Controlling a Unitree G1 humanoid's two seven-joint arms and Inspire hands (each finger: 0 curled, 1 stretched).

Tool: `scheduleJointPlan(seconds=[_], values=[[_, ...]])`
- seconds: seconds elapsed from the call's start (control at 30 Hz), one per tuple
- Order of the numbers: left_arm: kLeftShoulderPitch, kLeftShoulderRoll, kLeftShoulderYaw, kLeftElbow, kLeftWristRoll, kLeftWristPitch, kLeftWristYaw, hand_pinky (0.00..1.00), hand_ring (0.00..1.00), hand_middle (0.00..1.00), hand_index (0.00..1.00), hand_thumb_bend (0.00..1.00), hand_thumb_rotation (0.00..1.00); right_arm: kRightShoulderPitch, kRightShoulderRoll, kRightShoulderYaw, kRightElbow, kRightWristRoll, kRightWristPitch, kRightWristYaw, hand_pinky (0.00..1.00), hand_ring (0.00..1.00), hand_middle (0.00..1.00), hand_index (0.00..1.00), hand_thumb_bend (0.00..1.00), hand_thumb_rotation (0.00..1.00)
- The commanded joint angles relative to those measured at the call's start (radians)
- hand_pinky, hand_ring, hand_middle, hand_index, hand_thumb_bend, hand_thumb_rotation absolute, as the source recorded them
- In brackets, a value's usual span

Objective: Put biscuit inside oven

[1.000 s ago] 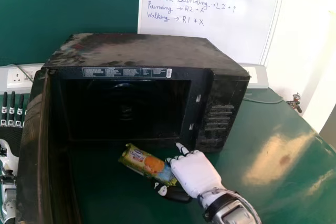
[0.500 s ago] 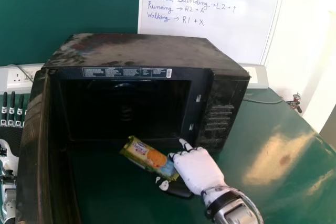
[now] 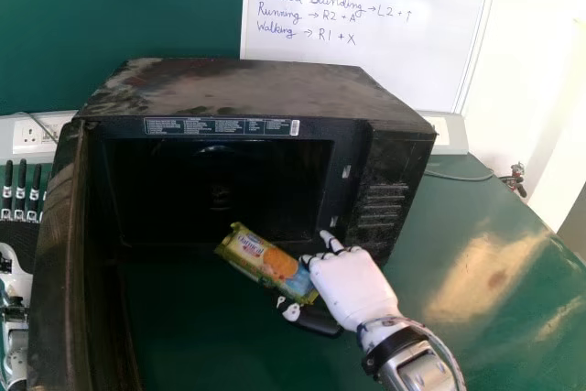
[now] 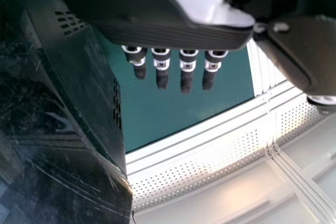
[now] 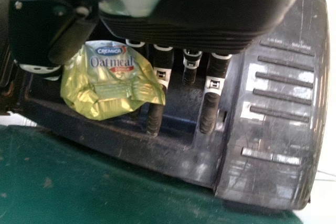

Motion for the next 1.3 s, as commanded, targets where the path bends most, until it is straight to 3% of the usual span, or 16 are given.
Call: scheduleJointPlan(seconds=[0.0,0.03,0.13,0.3,0.77,0.97,1.17,1.27], values=[[0.046,-0.042,-0.004,0.03,0.0,0.01,0.012,0.0,0.0,1.0,1.0,0.45,1.0,-0.037,0.01,-0.009,0.008,0.002,0.01,-0.014,0.5,0.52,0.55,0.49,0.51,0.12],[0.046,-0.041,-0.004,0.031,-0.001,0.012,0.008,0.0,0.0,1.0,1.0,0.46,1.0,-0.044,0.011,-0.009,0.011,0.002,0.01,-0.017,0.49,0.51,0.51,0.51,0.52,0.05],[0.045,-0.037,-0.003,0.04,0.001,0.009,-0.001,0.0,0.0,1.0,1.0,0.46,1.0,-0.066,0.014,-0.009,0.021,0.008,0.008,-0.02,0.49,0.5,0.47,0.52,0.52,0.0],[0.043,-0.033,-0.002,0.051,0.001,0.009,-0.017,0.0,0.0,1.0,1.0,0.46,1.0,-0.104,0.022,-0.006,0.041,0.013,0.007,-0.026,0.46,0.47,0.46,0.53,0.52,0.0],[0.043,-0.036,-0.002,0.048,-0.002,0.015,-0.018,0.0,0.0,1.0,1.0,0.46,1.0,-0.186,0.036,0.012,0.116,0.018,-0.001,-0.067,0.54,0.56,0.49,0.49,0.52,0.0],[0.041,-0.032,-0.001,0.058,0.0,0.016,-0.03,0.0,0.0,1.0,1.0,0.47,1.0,-0.23,0.036,0.026,0.149,0.013,-0.005,-0.084,0.49,0.5,0.46,0.54,0.52,0.0],[0.042,-0.037,0.0,0.053,-0.002,0.017,-0.026,0.0,0.0,1.0,1.0,0.47,1.0,-0.279,0.04,0.044,0.192,0.017,-0.007,-0.092,0.53,0.55,0.48,0.52,0.52,0.0],[0.039,-0.034,0.002,0.061,-0.01,0.03,-0.042,0.0,0.0,1.0,1.0,0.47,1.0,-0.301,0.043,0.056,0.216,0.011,-0.004,-0.094,0.5,0.51,0.47,0.53,0.52,0.0]])
